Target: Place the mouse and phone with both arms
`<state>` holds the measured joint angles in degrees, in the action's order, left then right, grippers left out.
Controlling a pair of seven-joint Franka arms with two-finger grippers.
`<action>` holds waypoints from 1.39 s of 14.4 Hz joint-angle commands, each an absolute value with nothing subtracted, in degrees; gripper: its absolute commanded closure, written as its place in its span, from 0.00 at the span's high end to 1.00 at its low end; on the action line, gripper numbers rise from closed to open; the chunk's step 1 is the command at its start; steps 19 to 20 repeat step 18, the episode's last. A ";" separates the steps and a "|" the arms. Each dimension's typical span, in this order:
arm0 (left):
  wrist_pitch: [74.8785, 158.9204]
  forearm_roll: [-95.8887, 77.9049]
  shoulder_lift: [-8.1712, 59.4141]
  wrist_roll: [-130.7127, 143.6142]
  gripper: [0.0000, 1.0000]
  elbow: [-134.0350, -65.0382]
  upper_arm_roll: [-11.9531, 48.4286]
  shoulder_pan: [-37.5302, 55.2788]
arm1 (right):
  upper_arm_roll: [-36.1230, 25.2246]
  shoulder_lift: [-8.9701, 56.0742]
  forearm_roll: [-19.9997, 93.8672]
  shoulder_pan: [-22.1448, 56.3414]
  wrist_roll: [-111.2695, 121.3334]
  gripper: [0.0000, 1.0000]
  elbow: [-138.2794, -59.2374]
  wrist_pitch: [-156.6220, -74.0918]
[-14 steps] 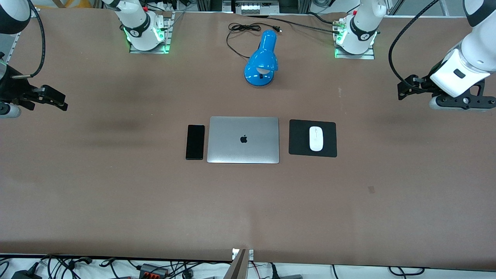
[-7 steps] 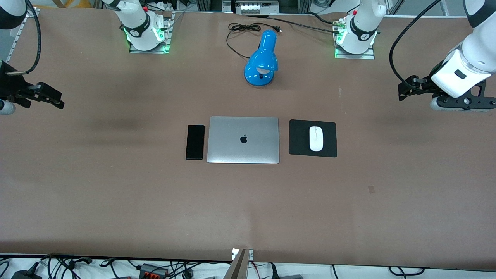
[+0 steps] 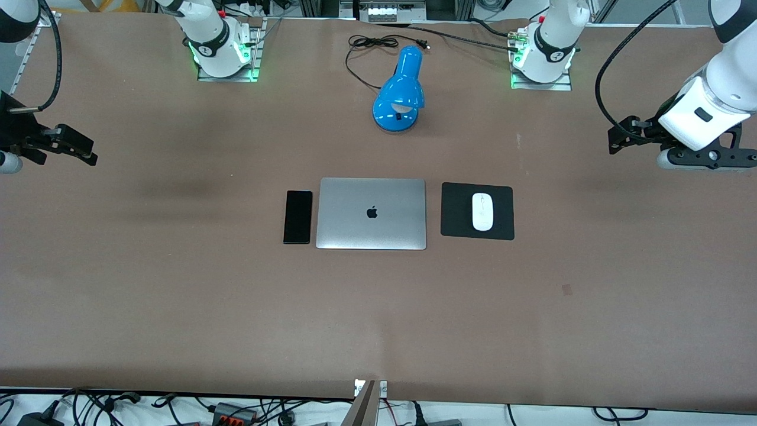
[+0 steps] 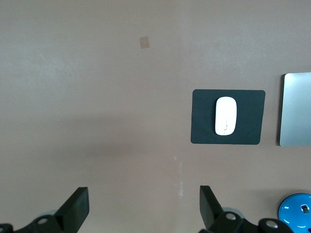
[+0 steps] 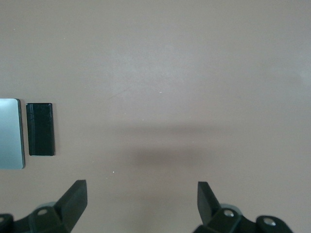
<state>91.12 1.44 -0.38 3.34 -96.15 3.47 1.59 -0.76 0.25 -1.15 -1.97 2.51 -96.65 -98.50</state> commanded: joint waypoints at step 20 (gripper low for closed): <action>89.91 2.46 0.35 3.34 1.00 -94.57 3.78 1.41 | -1.05 -2.20 -1.05 -1.32 3.43 1.00 -98.44 -97.56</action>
